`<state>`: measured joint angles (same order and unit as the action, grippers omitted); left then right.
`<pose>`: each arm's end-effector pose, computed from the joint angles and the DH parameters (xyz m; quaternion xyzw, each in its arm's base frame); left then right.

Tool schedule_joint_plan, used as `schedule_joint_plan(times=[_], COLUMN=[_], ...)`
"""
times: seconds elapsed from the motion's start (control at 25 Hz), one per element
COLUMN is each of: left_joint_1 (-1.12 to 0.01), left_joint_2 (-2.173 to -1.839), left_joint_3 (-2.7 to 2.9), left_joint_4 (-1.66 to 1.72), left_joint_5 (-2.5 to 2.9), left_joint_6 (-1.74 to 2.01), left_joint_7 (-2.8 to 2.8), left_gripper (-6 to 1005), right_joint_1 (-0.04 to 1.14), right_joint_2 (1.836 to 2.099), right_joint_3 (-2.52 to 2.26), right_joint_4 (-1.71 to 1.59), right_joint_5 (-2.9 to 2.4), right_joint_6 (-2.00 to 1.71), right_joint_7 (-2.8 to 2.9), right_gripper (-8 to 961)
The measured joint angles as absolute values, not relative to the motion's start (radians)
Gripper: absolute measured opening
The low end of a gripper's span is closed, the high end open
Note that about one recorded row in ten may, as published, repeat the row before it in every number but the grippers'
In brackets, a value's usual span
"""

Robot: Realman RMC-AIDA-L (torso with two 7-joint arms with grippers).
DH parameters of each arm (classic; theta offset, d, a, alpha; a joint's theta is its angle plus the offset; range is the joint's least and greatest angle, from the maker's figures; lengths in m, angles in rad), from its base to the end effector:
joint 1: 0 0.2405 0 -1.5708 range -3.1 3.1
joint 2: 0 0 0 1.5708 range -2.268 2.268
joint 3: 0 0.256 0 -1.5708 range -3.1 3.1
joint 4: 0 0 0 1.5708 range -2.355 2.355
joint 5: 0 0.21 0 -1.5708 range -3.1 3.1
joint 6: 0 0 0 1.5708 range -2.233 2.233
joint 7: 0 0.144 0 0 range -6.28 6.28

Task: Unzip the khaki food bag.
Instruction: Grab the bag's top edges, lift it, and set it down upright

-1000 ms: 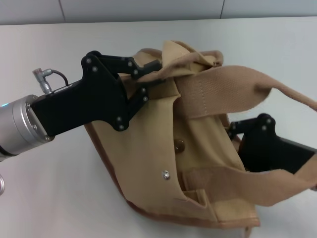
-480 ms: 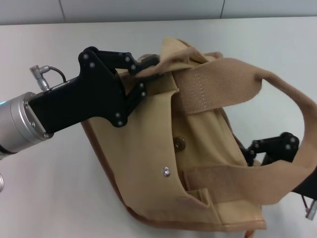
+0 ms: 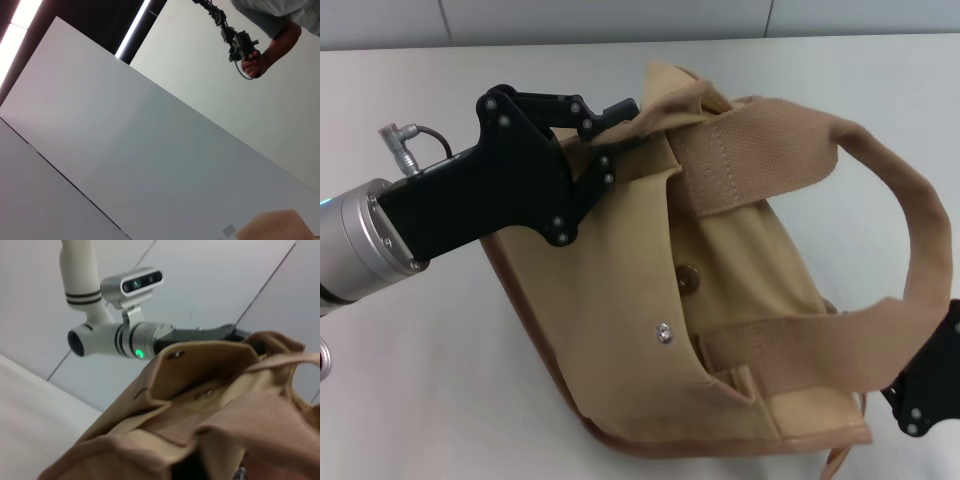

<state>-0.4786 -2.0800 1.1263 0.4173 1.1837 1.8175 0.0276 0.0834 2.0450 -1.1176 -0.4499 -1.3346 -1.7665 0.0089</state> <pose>-0.2023 0.2887 -0.0090 -0.7690 0.3575 -0.4102 0.3356 0.3119 0.1847 -0.0121 -0.8673 -0.2063 0.2950 0.3437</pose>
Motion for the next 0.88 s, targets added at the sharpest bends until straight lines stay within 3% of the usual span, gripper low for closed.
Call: schedule_joint_plan(times=[0.2,0.64,0.88], left_joint_1=[-0.481,-0.484,-0.485], left_joint_2=[-2.08,-2.08,-2.08], left_joint_3=[1.127,1.125,1.127], left_joint_4=[0.417,0.417,0.417], left_joint_5=[1.181,1.181,1.181], left_joint_6=[1.812,1.804,1.804], left_joint_7=[0.028,0.019,0.019], left_gripper=[78,78,78], right_joint_1=[0.058,0.037,0.039], right_joint_2=[2.05,2.031,2.08], right_joint_3=[-1.079,-0.944,-0.725], right_joint_4=[-0.44,-0.371,-0.334], right_joint_5=[-1.366,-1.415,-1.414], right_joint_6=[-1.782,-1.813,-1.853], right_joint_7=[0.009,0.021,0.019], right_gripper=[1,33,52])
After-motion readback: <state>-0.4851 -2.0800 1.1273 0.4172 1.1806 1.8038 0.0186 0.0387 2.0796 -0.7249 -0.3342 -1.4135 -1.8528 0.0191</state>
